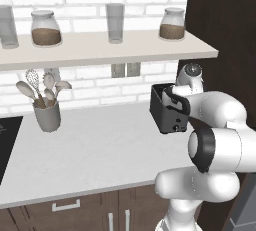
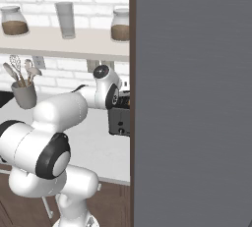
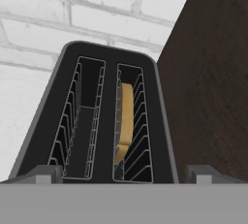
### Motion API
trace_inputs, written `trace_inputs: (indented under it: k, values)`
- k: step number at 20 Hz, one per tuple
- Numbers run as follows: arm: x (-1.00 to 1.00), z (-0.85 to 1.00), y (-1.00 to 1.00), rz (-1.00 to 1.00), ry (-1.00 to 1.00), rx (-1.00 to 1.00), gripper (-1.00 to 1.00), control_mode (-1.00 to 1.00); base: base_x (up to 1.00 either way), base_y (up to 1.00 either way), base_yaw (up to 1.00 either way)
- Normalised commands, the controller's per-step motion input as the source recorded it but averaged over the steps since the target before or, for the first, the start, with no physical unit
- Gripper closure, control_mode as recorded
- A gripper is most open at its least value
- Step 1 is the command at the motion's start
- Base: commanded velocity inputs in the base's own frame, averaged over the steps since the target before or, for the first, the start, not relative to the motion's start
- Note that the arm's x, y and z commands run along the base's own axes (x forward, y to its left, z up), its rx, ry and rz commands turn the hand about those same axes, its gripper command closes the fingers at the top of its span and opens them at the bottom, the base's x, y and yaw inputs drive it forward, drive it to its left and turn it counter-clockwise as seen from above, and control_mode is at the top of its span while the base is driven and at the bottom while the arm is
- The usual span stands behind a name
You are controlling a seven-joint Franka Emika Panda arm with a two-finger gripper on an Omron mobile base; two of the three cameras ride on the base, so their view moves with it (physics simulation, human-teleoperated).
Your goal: Start the toaster. Once the lever pops up, take the bread to the plate on the dining counter.
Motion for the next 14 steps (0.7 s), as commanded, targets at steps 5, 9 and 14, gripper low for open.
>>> trace_inputs:
  k: [5,9,14]
  values:
    - [0.00,0.00,0.00,0.00,0.00,0.00,-1.00,-1.00,0.00,0.00,0.00]
    - [0.00,0.00,0.00,0.00,0.00,0.00,-1.00,-1.00,0.00,0.00,0.00]
    - [0.00,0.00,0.00,0.00,0.00,0.00,-1.00,-1.00,0.00,0.00,0.00]
